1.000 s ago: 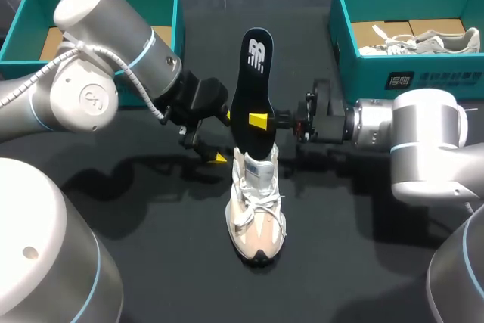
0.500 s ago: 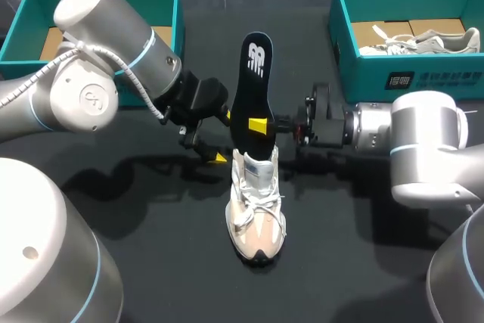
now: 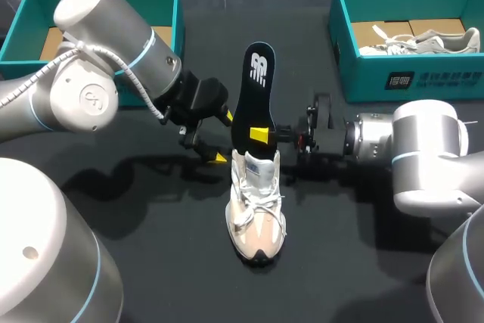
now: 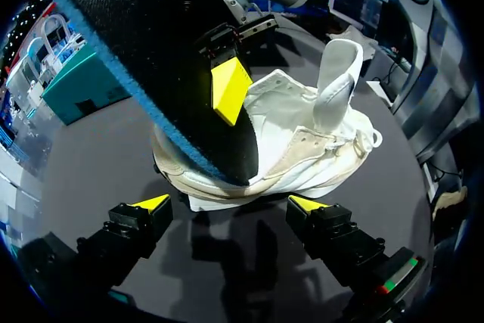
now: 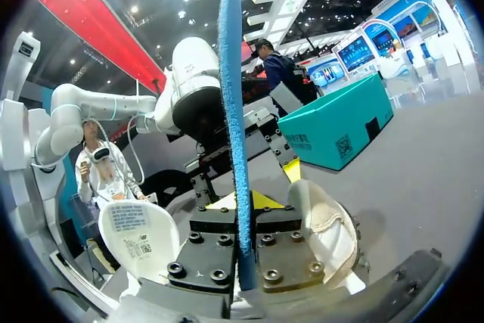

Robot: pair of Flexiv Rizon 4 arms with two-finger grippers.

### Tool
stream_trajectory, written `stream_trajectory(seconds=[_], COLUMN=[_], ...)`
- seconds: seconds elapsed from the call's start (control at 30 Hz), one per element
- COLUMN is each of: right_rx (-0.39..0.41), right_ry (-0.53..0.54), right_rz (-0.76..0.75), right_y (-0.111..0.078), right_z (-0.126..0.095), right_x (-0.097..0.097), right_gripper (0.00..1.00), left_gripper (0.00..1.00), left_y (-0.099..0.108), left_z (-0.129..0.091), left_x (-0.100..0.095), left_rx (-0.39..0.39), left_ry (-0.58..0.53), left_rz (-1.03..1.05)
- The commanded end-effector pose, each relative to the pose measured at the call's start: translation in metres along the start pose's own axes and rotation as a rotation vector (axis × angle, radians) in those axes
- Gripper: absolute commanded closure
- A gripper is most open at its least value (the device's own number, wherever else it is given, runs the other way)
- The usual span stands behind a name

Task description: Take the shoe out of the shoebox, open the shoe tongue, remove and reinsert the insole, then place the shoe into the shoebox

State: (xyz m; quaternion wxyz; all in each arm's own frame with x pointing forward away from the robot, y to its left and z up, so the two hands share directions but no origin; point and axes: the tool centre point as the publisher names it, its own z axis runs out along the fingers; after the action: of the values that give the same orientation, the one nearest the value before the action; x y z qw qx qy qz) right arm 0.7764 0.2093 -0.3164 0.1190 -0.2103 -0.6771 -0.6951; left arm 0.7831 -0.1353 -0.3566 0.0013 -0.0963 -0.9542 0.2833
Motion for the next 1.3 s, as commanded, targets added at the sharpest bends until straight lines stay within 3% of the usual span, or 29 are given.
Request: stream_trajectory(seconds=[0.03,0.73,1.07,1.3], right_rx=[-0.001,0.091,0.057,0.067], right_ry=[0.008,0.009,0.019,0.023], right_rz=[0.009,0.152,0.19,0.177], right_y=[-0.009,-0.032,-0.046,-0.04], right_z=[-0.001,-0.008,-0.011,-0.009], right_x=[0.0,0.0,0.003,0.003], right_gripper=[1.0,1.0,1.0,1.0], left_gripper=[0.0,0.0,0.0,0.0], left_y=[0.0,0.0,0.0,0.0], left_z=[0.0,0.0,0.0,0.0], left_x=[0.001,0.001,0.001,0.001], left_rx=[-0.001,-0.001,-0.001,-0.001], left_ry=[-0.002,-0.002,-0.002,-0.002], left_rz=[0.001,0.001,0.001,0.001])
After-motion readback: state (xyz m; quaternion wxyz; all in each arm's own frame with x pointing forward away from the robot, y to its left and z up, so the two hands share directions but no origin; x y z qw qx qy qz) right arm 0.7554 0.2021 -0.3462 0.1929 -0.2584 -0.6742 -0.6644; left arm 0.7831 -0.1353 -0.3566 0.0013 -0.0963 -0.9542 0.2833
